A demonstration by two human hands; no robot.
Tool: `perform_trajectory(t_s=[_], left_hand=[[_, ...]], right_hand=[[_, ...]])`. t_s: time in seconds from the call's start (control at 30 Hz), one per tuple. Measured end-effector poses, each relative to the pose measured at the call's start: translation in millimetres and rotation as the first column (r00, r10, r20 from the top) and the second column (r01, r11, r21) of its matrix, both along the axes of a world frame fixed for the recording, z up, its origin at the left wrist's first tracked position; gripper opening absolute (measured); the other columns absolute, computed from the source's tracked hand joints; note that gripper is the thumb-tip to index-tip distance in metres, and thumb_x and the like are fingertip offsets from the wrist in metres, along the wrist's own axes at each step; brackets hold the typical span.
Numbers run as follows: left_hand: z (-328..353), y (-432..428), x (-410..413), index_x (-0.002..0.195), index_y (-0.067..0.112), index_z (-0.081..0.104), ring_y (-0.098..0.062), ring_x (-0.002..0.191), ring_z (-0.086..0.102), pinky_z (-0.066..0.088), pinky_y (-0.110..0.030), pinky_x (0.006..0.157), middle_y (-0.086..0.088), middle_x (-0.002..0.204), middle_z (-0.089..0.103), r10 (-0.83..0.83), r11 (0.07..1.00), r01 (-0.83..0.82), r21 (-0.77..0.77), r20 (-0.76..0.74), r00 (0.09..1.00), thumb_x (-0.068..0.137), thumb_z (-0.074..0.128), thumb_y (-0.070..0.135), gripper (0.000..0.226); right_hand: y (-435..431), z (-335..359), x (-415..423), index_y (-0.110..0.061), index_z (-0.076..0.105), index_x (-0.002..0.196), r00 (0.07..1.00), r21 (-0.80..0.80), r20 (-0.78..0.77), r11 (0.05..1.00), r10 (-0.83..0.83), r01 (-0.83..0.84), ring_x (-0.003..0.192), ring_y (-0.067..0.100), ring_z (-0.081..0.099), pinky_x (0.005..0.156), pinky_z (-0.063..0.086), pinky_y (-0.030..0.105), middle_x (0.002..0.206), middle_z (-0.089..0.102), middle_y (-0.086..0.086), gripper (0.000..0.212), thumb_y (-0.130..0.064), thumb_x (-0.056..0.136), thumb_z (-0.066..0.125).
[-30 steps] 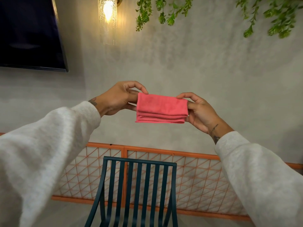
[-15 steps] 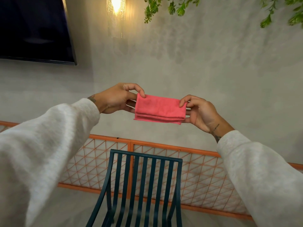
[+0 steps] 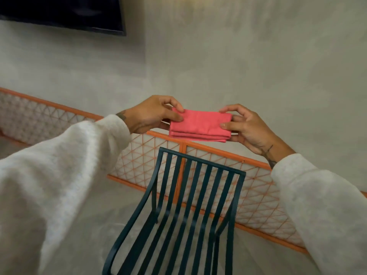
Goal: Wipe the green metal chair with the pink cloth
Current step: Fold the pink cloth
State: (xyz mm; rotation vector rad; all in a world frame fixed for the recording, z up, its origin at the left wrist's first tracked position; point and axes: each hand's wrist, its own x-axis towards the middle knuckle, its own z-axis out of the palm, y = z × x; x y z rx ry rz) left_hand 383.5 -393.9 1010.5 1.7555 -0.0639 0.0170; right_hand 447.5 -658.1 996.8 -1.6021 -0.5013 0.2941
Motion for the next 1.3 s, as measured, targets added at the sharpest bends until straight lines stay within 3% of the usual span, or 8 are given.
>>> perform_trajectory(t_s=[0.13, 0.47, 0.6, 0.8, 0.9, 1.0, 1.17, 1.3], left_hand=[[-58, 33, -25, 0.094, 0.011, 0.064, -0.027, 0.092, 0.069, 0.059, -0.04, 0.079, -0.017, 0.106, 0.067, 0.105, 0.993, -0.11, -0.05, -0.092, 0.99, 0.081, 0.071, -0.002, 0.02], [-243, 180, -154, 0.095, 0.013, 0.062, -0.013, 0.078, 0.068, 0.055, -0.025, 0.065, -0.004, 0.089, 0.066, 0.332, 0.903, -0.403, -0.149, -0.352, 0.875, 0.081, 0.071, -0.001, 0.022], [-314, 247, -216, 0.09, 0.016, 0.062, -0.008, 0.067, 0.065, 0.053, -0.022, 0.057, -0.002, 0.08, 0.061, 0.426, 0.821, -0.546, -0.167, -0.459, 0.78, 0.08, 0.071, -0.005, 0.025], [-426, 346, -297, 0.113, 0.013, 0.057, -0.021, 0.077, 0.067, 0.06, -0.03, 0.068, -0.015, 0.092, 0.067, 0.507, 0.657, -0.737, -0.156, -0.631, 0.586, 0.077, 0.07, -0.01, 0.045], [-483, 378, -322, 0.106, 0.012, 0.055, -0.019, 0.064, 0.062, 0.055, -0.026, 0.061, -0.017, 0.08, 0.066, 0.581, 0.581, -0.811, -0.069, -0.663, 0.472, 0.075, 0.075, -0.005, 0.04], [-555, 402, -339, 0.095, 0.013, 0.055, -0.023, 0.063, 0.055, 0.048, -0.03, 0.059, -0.019, 0.075, 0.06, 0.592, 0.609, -0.793, 0.002, -0.667, 0.452, 0.079, 0.073, -0.002, 0.029], [-714, 426, -342, 0.089, 0.012, 0.067, -0.024, 0.071, 0.062, 0.056, -0.042, 0.067, -0.018, 0.084, 0.07, 0.607, 0.705, -0.684, 0.187, -0.658, 0.446, 0.082, 0.072, 0.008, 0.009], [-822, 431, -330, 0.086, 0.018, 0.065, -0.013, 0.067, 0.059, 0.049, -0.027, 0.064, -0.004, 0.082, 0.069, 0.607, 0.746, -0.607, 0.272, -0.651, 0.455, 0.08, 0.063, 0.0, 0.019]], right_hand=[[40, -51, -7, -0.021, 0.054, 0.129, 0.992, -0.041, -0.117, 0.998, 0.045, -0.05, 0.096, 0.029, 0.072, 0.072, 0.061, 0.043, 0.111, 0.071, 0.015, 0.054, 0.006, 0.085, 0.069], [224, -205, -68, -0.018, 0.052, 0.126, 0.913, -0.303, -0.351, 0.897, 0.209, -0.322, 0.089, 0.029, 0.074, 0.076, 0.06, 0.054, 0.115, 0.071, 0.01, 0.041, -0.002, 0.091, 0.066], [315, -274, -107, -0.018, 0.052, 0.125, 0.849, -0.345, -0.46, 0.83, 0.258, -0.439, 0.093, 0.031, 0.073, 0.077, 0.06, 0.053, 0.114, 0.07, 0.009, 0.041, -0.001, 0.091, 0.065], [438, -401, -170, -0.017, 0.058, 0.121, 0.767, -0.39, -0.597, 0.752, 0.233, -0.532, 0.097, 0.027, 0.072, 0.076, 0.061, 0.048, 0.117, 0.07, 0.009, 0.035, 0.002, 0.092, 0.062], [468, -470, -205, -0.011, 0.058, 0.119, 0.736, -0.409, -0.655, 0.737, 0.174, -0.538, 0.086, 0.024, 0.073, 0.069, 0.062, 0.04, 0.113, 0.071, 0.01, 0.033, 0.005, 0.09, 0.062], [484, -547, -235, -0.014, 0.048, 0.11, 0.718, -0.423, -0.684, 0.731, 0.13, -0.535, 0.074, 0.023, 0.069, 0.057, 0.06, 0.035, 0.102, 0.069, 0.013, 0.034, 0.009, 0.089, 0.059], [500, -710, -259, -0.037, 0.056, 0.074, 0.782, -0.508, -0.605, 0.682, 0.152, -0.526, 0.079, 0.023, 0.065, 0.064, 0.059, 0.041, 0.089, 0.064, 0.008, 0.044, 0.005, 0.086, 0.063], [505, -814, -266, -0.025, 0.067, 0.071, 0.783, -0.556, -0.609, 0.635, 0.129, -0.537, 0.085, 0.026, 0.066, 0.079, 0.06, 0.05, 0.084, 0.063, 0.003, 0.029, 0.002, 0.084, 0.068]])
